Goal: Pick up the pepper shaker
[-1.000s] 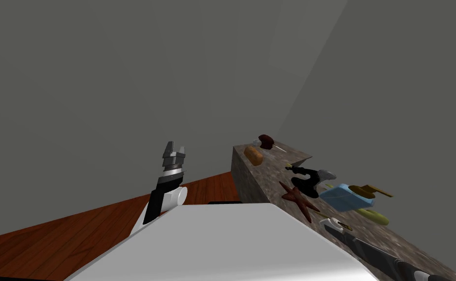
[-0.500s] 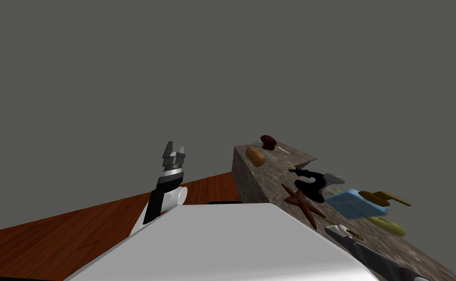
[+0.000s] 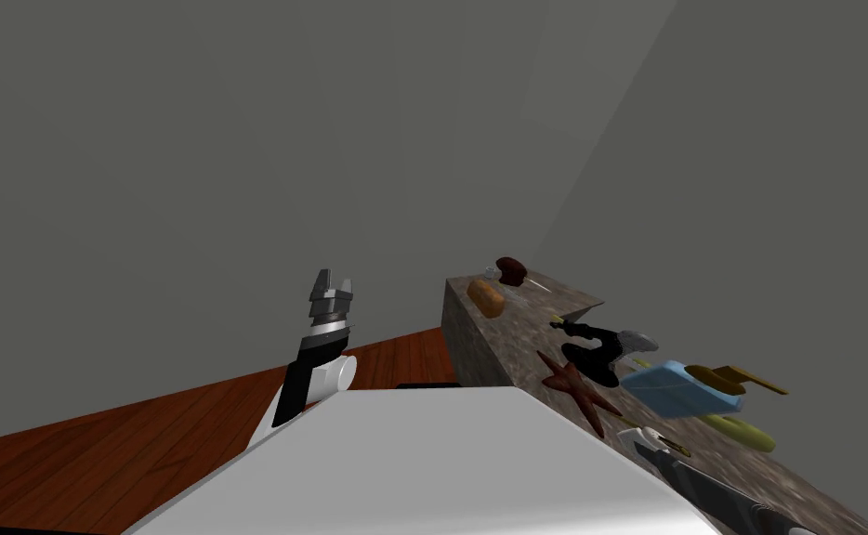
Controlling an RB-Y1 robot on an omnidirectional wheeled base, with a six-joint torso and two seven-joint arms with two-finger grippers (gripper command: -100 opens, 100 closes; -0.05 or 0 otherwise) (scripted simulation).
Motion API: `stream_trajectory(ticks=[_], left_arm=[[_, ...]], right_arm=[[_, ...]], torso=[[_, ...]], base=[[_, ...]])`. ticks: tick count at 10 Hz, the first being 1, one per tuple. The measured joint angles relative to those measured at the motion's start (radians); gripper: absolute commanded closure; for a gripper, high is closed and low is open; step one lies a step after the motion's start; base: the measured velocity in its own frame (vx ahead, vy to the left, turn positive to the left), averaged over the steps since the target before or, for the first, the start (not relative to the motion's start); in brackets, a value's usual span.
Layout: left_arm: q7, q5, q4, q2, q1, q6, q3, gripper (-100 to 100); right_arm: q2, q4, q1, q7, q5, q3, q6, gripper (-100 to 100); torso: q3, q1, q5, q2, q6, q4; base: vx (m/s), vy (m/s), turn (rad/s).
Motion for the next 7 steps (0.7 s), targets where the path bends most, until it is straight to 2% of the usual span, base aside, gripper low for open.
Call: stream_trajectory(ticks=[1,2,6,7], left_arm=[[0.000,0.000,0.000,0.000,0.000,0.000,0.000,0],[0.000,0.000,0.000,0.000,0.000,0.000,0.000,0],[0.000,0.000,0.000,0.000,0.000,0.000,0.000,0],[0.000,0.000,0.000,0.000,0.000,0.000,0.000,0]], right_arm=[[0.000,0.000,0.000,0.000,0.000,0.000,0.000,0],[0.000,0.000,0.000,0.000,0.000,0.000,0.000,100],[-0.022,-0.045,0.071,-0.021,-0.005,-0.063,0.002,100],[-0.022,-0.046,0.073,-0.023,-0.006,-0.065,0.001,0]], torso=[[0.000,0.000,0.000,0.000,0.000,0.000],[0.000,0.000,0.000,0.000,0.000,0.000],[0.001,0.001,0.001,0.002,0.001,0.000],[0.001,0.001,0.000,0.001,0.000,0.000]], base=[[0.000,0.000,0.000],[-0.009,0.001,-0.074],[-0.012,0.001,-0.039],[0.000,0.000,0.000]])
